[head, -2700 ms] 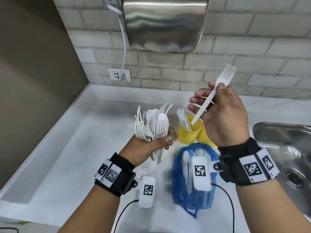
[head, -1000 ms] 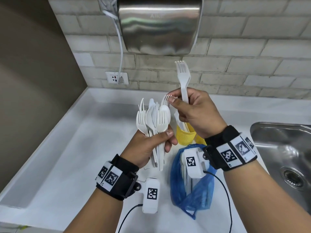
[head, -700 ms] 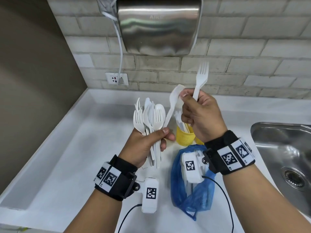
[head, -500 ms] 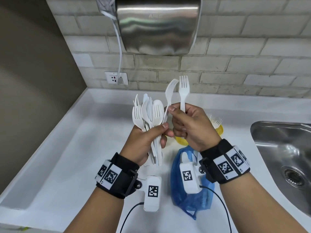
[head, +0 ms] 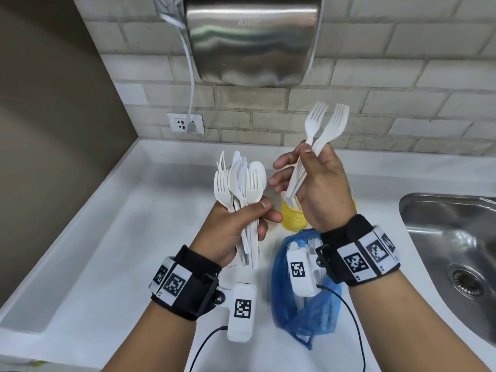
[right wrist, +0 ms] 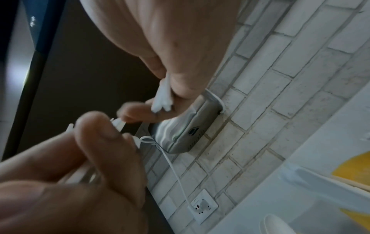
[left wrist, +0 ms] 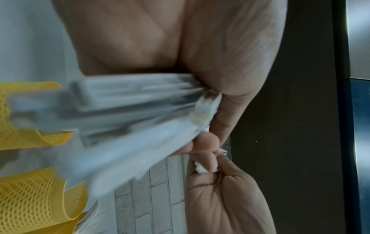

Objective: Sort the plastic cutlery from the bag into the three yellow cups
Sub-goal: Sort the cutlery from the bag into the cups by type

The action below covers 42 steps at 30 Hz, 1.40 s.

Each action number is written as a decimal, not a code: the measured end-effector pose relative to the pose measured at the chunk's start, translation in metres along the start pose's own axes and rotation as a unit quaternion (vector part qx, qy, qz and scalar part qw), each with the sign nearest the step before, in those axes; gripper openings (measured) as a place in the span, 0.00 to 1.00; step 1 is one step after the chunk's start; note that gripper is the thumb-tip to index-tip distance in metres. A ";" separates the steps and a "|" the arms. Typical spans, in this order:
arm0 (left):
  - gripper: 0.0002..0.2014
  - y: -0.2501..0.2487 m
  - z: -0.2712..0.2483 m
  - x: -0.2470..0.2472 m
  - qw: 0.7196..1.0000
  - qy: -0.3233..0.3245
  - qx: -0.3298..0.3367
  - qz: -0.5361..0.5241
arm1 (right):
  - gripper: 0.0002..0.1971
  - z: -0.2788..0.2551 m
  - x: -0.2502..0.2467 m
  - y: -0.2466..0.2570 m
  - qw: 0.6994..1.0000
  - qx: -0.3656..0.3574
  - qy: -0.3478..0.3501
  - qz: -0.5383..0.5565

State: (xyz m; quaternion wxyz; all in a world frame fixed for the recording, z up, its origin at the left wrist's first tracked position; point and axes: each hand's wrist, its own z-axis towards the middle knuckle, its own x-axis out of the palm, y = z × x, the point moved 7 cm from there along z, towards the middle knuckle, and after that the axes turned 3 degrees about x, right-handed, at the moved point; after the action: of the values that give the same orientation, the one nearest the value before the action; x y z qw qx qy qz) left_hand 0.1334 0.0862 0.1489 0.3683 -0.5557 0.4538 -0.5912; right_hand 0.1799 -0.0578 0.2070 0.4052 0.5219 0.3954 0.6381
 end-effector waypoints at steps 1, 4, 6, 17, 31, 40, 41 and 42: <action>0.02 -0.001 0.000 0.000 1.000 0.001 0.003 0.002 | 0.07 -0.001 0.000 0.003 1.000 -0.005 0.011 -0.013; 0.03 -0.003 0.001 -0.001 1.000 -0.003 0.007 0.000 | 0.11 -0.005 -0.002 -0.001 0.999 0.000 0.018 -0.034; 0.06 -0.003 0.001 -0.001 1.000 -0.006 0.007 -0.004 | 0.11 -0.007 -0.004 -0.010 0.999 0.037 0.029 -0.005; 0.03 -0.008 0.000 0.010 0.999 0.031 0.027 -0.003 | 0.20 -0.019 0.001 -0.036 0.980 0.156 0.079 0.093; 0.12 -0.016 0.003 0.013 0.993 0.031 0.088 0.076 | 0.23 -0.036 0.019 -0.005 0.966 0.020 0.053 -0.252; 0.08 -0.013 0.004 0.005 0.992 -0.002 0.075 0.102 | 0.19 -0.029 0.013 -0.005 0.976 0.021 0.026 -0.216; 0.06 -0.013 0.004 0.005 0.992 -0.001 0.074 0.099 | 0.17 -0.028 0.012 -0.005 0.983 0.032 0.019 -0.181; 0.04 -0.013 0.004 0.005 0.992 0.003 0.074 0.097 | 0.16 -0.027 0.010 -0.007 0.986 0.043 0.006 -0.160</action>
State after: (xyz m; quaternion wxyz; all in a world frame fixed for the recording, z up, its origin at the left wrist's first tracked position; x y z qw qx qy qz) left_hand 0.1375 0.0847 0.1624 0.4632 -0.4783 0.4616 -0.5862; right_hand 0.1530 -0.0483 0.2002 0.4769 0.4649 0.5034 0.5505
